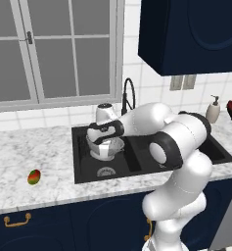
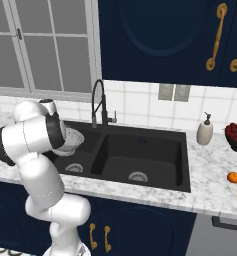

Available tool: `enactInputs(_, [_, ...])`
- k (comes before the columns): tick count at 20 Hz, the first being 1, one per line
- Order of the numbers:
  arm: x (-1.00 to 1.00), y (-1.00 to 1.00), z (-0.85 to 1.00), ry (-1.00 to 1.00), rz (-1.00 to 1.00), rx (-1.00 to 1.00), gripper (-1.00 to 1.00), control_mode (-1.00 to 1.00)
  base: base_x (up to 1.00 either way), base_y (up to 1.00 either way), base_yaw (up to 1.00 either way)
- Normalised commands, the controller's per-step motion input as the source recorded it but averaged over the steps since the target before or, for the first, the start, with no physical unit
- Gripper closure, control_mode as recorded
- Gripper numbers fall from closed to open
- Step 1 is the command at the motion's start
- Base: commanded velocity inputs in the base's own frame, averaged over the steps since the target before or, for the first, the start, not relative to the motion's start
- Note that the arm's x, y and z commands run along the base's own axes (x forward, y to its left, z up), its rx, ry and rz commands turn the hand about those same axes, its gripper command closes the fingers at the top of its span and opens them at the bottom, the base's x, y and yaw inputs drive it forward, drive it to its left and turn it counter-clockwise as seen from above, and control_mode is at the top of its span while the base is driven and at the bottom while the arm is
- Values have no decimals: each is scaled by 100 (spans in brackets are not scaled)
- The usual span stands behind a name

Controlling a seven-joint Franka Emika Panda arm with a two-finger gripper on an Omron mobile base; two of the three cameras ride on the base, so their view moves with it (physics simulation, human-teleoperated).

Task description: Put the colander in the sink, put the tangerine, pear, mango in the colander, and turn on the sink faucet and pour water over the colander.

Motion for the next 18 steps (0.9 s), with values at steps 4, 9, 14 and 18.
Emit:
enactInputs(4, [0,0,-24,16,-46,-16,100,-100,0,0,0])
enactInputs(9, [13,3,-33,6,-33,-19,100,-100,0,0,0])
enactInputs(14, [38,56,-41,0,-15,-14,100,-100,0,0,0])
enactInputs(18, [34,52,-24,0,-7,-6,100,-100,0,0,0])
